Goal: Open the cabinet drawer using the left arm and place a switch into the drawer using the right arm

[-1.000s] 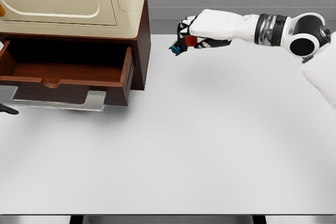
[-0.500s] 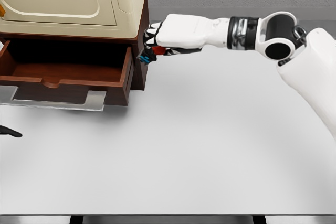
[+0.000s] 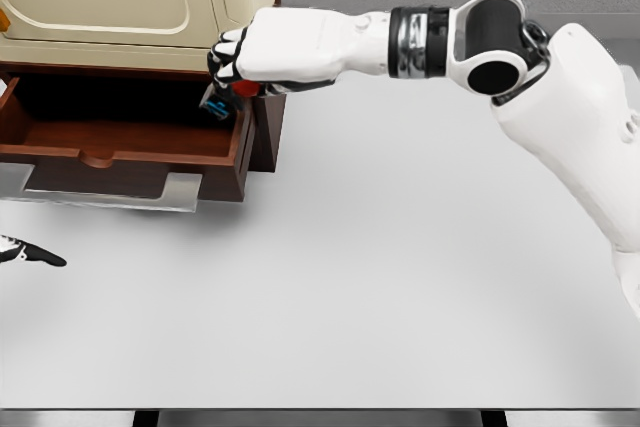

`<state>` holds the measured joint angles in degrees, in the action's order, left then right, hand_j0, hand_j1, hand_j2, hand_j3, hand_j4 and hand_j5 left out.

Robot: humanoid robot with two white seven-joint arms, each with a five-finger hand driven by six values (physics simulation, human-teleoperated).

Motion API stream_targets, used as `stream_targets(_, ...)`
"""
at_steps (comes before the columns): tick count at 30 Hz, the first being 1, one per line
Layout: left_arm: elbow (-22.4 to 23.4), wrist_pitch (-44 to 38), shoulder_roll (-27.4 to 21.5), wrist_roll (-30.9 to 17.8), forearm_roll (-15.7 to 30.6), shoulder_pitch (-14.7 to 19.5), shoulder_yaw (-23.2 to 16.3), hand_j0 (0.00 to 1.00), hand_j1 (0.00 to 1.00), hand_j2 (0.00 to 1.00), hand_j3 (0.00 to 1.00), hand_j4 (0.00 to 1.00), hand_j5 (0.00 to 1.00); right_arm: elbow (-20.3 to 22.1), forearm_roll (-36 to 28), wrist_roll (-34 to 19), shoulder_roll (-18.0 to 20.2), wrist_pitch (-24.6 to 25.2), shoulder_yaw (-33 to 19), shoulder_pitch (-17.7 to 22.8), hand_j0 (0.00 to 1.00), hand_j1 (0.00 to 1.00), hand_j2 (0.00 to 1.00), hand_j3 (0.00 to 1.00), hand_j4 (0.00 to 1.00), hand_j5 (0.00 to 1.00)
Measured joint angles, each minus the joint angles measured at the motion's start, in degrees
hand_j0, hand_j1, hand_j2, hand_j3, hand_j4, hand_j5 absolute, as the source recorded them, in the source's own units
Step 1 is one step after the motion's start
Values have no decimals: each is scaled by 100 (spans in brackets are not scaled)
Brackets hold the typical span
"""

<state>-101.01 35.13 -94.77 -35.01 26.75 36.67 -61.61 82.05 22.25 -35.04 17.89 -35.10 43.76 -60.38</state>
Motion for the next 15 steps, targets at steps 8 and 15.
stream_targets(8, -3, -2, 473, 0, -16, -2, 6, 100, 100, 100, 100, 100, 100, -625, 100, -3, -676, -6, 420, -255, 20, 20, 20, 20, 20, 20)
stream_targets(15, -5, -2, 1166, 0, -85, 7, 24, 100, 100, 100, 100, 100, 100, -1107, 164, -1, -1068, -3, 585, -413, 21, 21, 21, 21, 21, 21)
